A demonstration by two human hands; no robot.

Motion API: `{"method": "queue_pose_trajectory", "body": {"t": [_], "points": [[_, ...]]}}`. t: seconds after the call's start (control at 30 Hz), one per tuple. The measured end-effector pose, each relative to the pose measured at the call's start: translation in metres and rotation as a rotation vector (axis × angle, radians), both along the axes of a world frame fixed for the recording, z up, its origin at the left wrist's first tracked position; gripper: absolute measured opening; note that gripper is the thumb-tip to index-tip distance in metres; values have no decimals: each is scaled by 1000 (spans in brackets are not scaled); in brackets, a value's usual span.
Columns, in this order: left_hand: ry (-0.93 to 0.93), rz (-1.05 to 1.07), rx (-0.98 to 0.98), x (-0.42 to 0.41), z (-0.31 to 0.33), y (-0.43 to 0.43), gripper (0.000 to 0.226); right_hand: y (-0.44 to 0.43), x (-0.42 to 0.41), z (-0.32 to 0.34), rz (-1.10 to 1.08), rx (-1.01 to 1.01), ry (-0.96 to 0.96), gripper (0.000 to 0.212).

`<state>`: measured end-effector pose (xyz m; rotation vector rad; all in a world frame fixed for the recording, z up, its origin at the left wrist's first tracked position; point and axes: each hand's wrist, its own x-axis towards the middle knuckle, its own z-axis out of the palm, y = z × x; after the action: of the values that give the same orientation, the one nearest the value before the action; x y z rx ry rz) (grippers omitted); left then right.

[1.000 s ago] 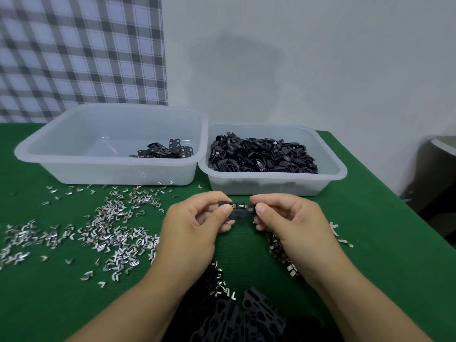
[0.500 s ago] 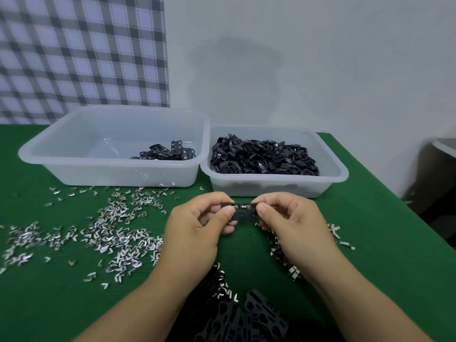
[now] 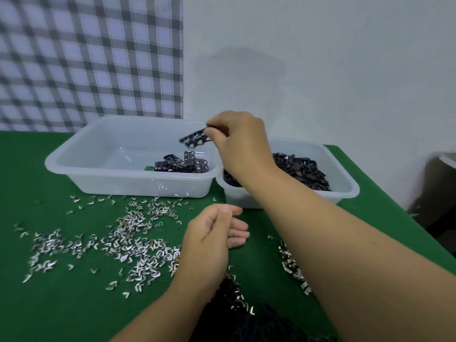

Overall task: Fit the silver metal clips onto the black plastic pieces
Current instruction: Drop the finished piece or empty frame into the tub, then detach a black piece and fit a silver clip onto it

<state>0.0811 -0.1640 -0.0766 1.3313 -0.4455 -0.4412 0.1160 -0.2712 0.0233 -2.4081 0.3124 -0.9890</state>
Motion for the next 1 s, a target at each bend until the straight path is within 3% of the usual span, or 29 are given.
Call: {"method": "queue_pose_trajectory", "body": {"t": [0.13, 0.23, 0.37, 0.57, 0.67, 0.83, 1.0], "points": [[6, -6, 35, -1, 3, 1, 26, 1, 9, -11, 28, -37, 280, 27], [-8, -33, 94, -3, 11, 2, 18, 8, -24, -14, 34, 9, 136, 18], [-97, -174, 196, -6, 33, 7, 13, 12, -92, -25, 24, 233, 42, 11], [-520, -430, 576, -15, 52, 35, 3, 17, -172, -53, 107, 517, 177, 13], [-617, -555, 718, -24, 55, 53, 20, 20, -191, -66, 68, 578, 213, 14], [-854, -552, 1034, -33, 55, 72, 50, 26, -204, -74, 86, 576, 382, 13], [-858, -584, 1101, -41, 52, 71, 50, 31, -200, -69, 121, 247, 671, 29]]}}
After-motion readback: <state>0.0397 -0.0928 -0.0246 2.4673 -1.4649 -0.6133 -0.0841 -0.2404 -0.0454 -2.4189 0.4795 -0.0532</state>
